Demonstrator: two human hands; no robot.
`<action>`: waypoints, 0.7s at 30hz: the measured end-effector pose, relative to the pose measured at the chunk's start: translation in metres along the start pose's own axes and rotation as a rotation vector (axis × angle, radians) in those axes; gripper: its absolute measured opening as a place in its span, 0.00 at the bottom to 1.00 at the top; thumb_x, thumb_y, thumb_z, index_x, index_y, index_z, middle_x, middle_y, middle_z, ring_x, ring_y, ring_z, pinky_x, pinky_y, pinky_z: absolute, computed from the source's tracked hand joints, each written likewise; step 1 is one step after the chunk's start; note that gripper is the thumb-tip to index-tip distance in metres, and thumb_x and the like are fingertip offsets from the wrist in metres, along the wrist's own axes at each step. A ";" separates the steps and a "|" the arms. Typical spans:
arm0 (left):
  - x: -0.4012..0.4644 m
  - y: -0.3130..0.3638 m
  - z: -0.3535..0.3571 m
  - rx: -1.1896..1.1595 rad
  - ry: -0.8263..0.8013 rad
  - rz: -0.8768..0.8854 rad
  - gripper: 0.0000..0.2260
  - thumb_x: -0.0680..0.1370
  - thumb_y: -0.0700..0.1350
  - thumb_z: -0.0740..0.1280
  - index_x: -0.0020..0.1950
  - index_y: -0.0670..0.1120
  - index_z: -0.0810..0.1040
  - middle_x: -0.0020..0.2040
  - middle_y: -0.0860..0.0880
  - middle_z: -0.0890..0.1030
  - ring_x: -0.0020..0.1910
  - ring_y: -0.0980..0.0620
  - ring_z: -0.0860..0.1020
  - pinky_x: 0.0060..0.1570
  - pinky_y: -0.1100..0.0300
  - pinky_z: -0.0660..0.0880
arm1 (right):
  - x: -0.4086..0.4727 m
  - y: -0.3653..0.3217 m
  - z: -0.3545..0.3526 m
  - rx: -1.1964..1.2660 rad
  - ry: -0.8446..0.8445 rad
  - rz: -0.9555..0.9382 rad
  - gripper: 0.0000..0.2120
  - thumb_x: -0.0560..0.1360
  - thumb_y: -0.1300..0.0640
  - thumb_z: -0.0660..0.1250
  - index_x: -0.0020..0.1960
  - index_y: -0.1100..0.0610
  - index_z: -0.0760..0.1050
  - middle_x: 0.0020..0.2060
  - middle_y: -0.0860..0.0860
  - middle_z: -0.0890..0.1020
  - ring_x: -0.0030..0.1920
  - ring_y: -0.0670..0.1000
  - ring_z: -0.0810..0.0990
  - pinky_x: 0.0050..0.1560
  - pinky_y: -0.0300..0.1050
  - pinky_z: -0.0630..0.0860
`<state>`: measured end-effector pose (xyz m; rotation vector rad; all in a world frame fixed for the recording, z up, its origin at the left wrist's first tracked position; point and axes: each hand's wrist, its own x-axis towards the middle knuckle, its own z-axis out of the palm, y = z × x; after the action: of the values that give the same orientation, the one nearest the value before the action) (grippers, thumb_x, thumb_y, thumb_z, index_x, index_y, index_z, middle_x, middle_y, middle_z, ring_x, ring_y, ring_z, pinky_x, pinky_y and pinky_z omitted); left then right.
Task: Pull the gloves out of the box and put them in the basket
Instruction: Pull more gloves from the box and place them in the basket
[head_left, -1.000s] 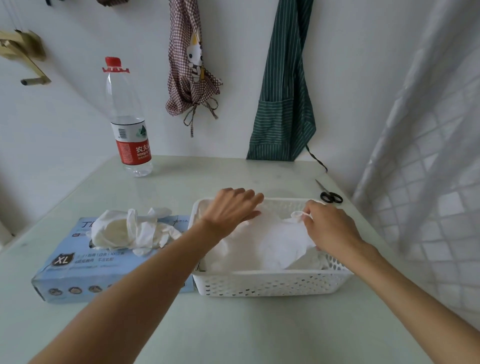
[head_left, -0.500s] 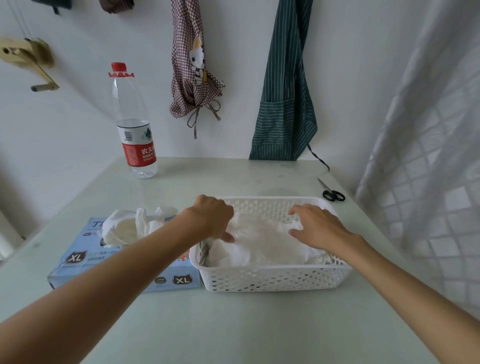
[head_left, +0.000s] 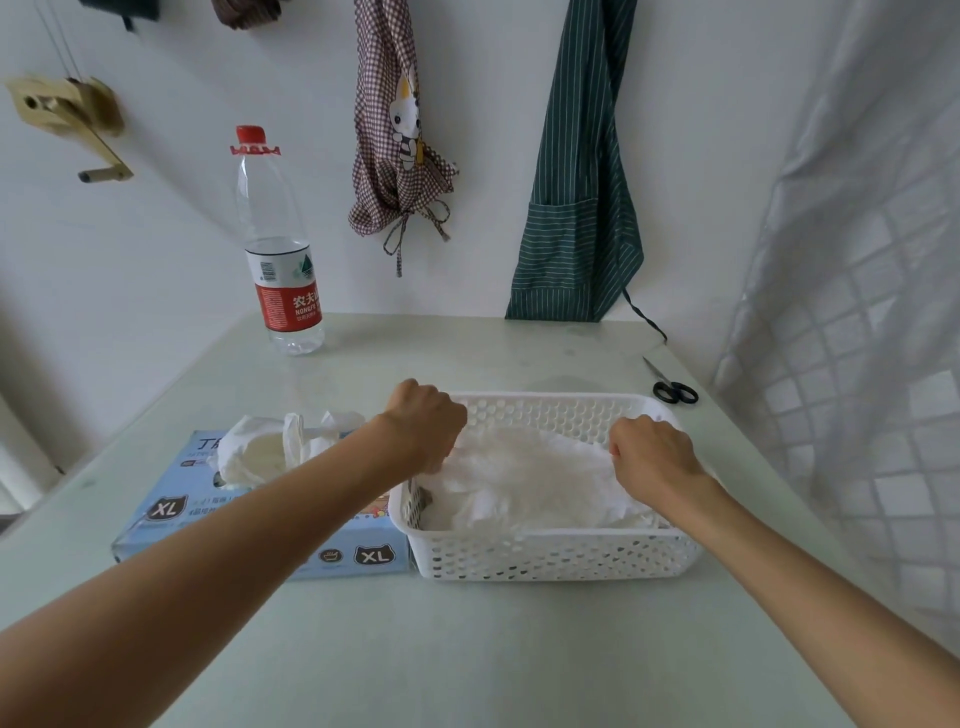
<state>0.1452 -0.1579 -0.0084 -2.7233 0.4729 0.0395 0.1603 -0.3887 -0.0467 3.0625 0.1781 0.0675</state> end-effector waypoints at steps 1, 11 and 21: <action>-0.001 -0.001 -0.001 -0.032 0.010 -0.013 0.12 0.77 0.45 0.67 0.60 0.50 0.76 0.57 0.51 0.79 0.57 0.50 0.77 0.49 0.61 0.66 | 0.000 0.002 -0.003 0.023 -0.009 -0.003 0.07 0.77 0.65 0.60 0.52 0.58 0.72 0.51 0.53 0.79 0.47 0.55 0.76 0.40 0.42 0.66; 0.012 0.029 0.008 -0.333 -0.248 0.285 0.42 0.75 0.66 0.60 0.78 0.50 0.42 0.78 0.52 0.42 0.77 0.53 0.42 0.75 0.50 0.44 | -0.001 0.016 -0.027 0.431 -0.391 -0.116 0.24 0.75 0.56 0.70 0.69 0.49 0.69 0.41 0.45 0.75 0.38 0.51 0.82 0.42 0.43 0.81; 0.019 0.031 0.048 -0.152 -0.336 0.288 0.42 0.78 0.59 0.60 0.76 0.46 0.32 0.77 0.49 0.35 0.76 0.53 0.39 0.75 0.54 0.41 | 0.007 0.010 -0.005 0.291 -0.678 -0.102 0.44 0.71 0.57 0.74 0.77 0.47 0.51 0.70 0.57 0.66 0.54 0.55 0.81 0.54 0.44 0.79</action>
<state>0.1543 -0.1734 -0.0661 -2.6908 0.7804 0.6205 0.1686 -0.3977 -0.0404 3.1253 0.3151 -1.0646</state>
